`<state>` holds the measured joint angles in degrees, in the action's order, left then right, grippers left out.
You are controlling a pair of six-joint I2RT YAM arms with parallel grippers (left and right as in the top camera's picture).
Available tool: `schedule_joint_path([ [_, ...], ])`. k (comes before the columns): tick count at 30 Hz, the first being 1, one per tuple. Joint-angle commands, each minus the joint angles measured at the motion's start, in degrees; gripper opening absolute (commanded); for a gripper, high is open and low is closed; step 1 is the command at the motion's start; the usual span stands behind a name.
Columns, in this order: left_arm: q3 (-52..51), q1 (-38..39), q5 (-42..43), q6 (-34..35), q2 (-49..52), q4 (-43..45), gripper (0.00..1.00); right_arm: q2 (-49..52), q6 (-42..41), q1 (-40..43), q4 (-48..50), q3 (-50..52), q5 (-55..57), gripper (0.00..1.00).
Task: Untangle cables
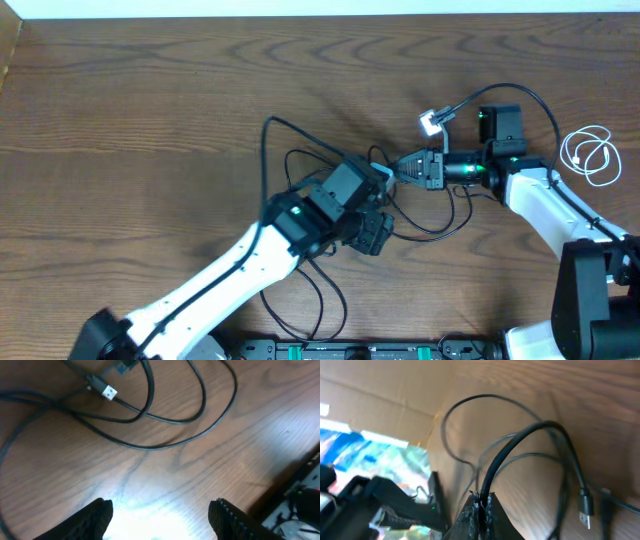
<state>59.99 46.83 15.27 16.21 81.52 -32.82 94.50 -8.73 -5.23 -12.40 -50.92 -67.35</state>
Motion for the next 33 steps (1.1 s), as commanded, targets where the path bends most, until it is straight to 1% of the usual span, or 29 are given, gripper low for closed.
schedule_joint_path([
  [1, 0.1, 0.3, 0.8, 0.5, 4.7, 3.8, 0.67, 0.3, -0.9, 0.7, -0.7, 0.1, 4.5, 0.02],
  [4, 0.1, 0.3, 0.8, 2.8, 8.4, 9.1, 0.68, 0.3, -0.9, 0.7, -0.7, 0.1, 4.5, 0.02],
  [8, 0.1, 1.0, 0.8, 3.0, 12.8, 15.8, 0.69, 0.3, -0.9, 0.7, -0.7, 0.1, 4.5, 0.02],
  [12, 0.1, 1.6, 0.1, 3.5, 16.7, 20.6, 0.73, 0.3, -0.9, 0.7, -0.7, 0.1, 4.5, 0.02],
  [16, 0.1, 1.6, -6.5, 6.6, 19.0, 21.5, 0.74, 0.3, -0.9, 0.7, -0.7, 0.1, 4.5, 0.02],
  [17, 0.1, 1.6, -8.2, 7.1, 19.3, 21.5, 0.7, 0.3, -0.9, 0.7, -0.7, 0.1, 4.5, 0.02],
  [18, 0.1, 1.6, -9.2, 7.0, 19.4, 21.5, 0.49, 0.3, -0.9, 0.7, -0.7, 0.1, 4.5, 0.02],
  [19, 0.1, 1.6, -10.1, 7.0, 19.4, 21.5, 0.23, 0.3, -0.9, 0.7, -0.7, 0.1, 4.5, 0.01],
  [20, 0.1, 1.6, -10.4, 7.0, 19.4, 21.5, 0.08, 0.3, -0.9, 0.7, -0.7, 0.1, 4.5, 0.01],
  [24, 0.1, 1.3, -10.5, 7.0, 18.1, 21.4, 0.08, 0.3, -0.9, 0.7, -0.7, 0.1, 4.9, 0.03],
  [28, 0.1, 0.7, -11.1, 7.0, 13.6, 20.9, 0.07, 0.3, -0.8, 0.7, -0.7, 0.1, 6.4, 0.08],
  [33, 0.1, -0.4, -16.9, 7.0, 4.8, 17.9, 0.07, 0.3, -0.8, 0.7, -0.9, 0.1, 6.6, 0.08],
])
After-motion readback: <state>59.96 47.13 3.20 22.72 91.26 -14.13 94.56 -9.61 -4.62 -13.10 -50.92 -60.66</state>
